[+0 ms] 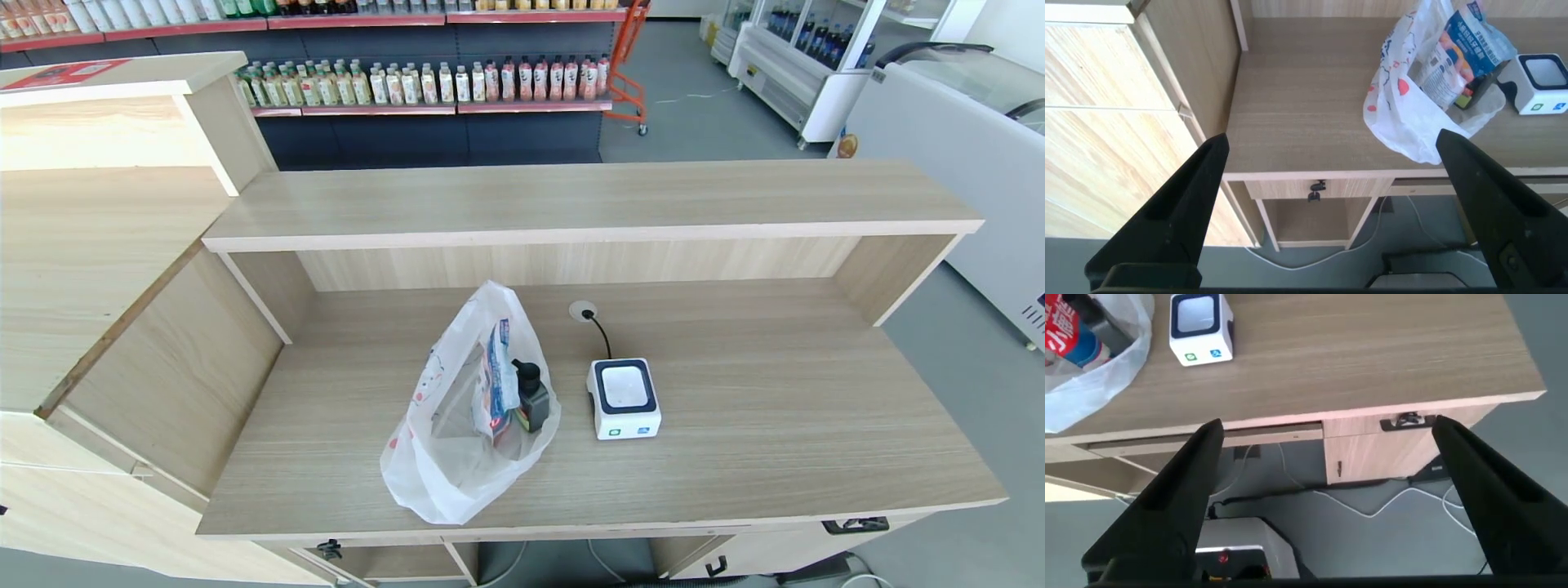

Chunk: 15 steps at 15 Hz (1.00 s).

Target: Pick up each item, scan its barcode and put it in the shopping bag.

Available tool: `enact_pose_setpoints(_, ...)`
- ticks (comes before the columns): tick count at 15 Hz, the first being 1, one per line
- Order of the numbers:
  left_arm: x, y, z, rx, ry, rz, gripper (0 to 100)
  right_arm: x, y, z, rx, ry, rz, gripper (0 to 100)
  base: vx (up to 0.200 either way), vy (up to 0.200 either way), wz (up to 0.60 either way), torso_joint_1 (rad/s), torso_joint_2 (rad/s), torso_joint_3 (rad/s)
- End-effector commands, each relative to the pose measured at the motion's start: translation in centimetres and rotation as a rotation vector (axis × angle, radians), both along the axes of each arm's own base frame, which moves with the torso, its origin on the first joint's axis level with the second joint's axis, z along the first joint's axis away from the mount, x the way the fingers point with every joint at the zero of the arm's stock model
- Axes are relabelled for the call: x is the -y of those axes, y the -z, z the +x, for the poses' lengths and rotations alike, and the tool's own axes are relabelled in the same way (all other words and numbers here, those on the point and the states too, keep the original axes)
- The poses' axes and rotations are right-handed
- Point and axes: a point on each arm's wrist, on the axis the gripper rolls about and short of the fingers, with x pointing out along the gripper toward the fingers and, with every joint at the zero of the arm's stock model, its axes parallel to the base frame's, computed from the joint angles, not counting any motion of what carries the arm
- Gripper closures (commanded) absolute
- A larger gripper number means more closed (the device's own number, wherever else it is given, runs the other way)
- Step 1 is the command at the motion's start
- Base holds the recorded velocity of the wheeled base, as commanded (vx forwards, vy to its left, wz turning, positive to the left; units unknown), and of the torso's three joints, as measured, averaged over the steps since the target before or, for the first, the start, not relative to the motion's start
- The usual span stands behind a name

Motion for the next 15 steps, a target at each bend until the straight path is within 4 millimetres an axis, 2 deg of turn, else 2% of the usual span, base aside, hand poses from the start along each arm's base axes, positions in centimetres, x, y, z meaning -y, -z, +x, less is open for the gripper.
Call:
enact_pose_setpoints(1,0.00,0.00,0.00,0.001,0.000,0.000,0,-0.02,0.60,-0.98,0.118,0.018,0.002,0,0.000,0.000,0.00,0.000,0.00,0.000)
enact_pose_setpoints(6,0.00,0.00,0.00,0.001,0.000,0.000,0,-0.02,0.60,-0.98,0.118,0.021,0.025,0,0.000,0.000,0.00,0.000,0.00,0.000)
enact_pose_setpoints(7,0.00,0.00,0.00,0.001,0.000,0.000,0,-0.02,0.60,-0.98,0.118,0.021,0.021,100,0.000,0.000,0.00,0.000,0.00,0.000)
enact_pose_setpoints(14,0.00,0.00,0.00,0.000,0.000,-0.003,0,-0.02,0.60,-0.98,0.118,0.023,0.025,100,0.000,0.000,0.00,0.000,0.00,0.000)
enact_pose_setpoints(15,0.00,0.00,0.00,0.001,0.000,0.006,0,-0.02,0.60,-0.98,0.118,0.021,0.025,100,0.000,-0.200,0.00,-0.002,0.00,0.002)
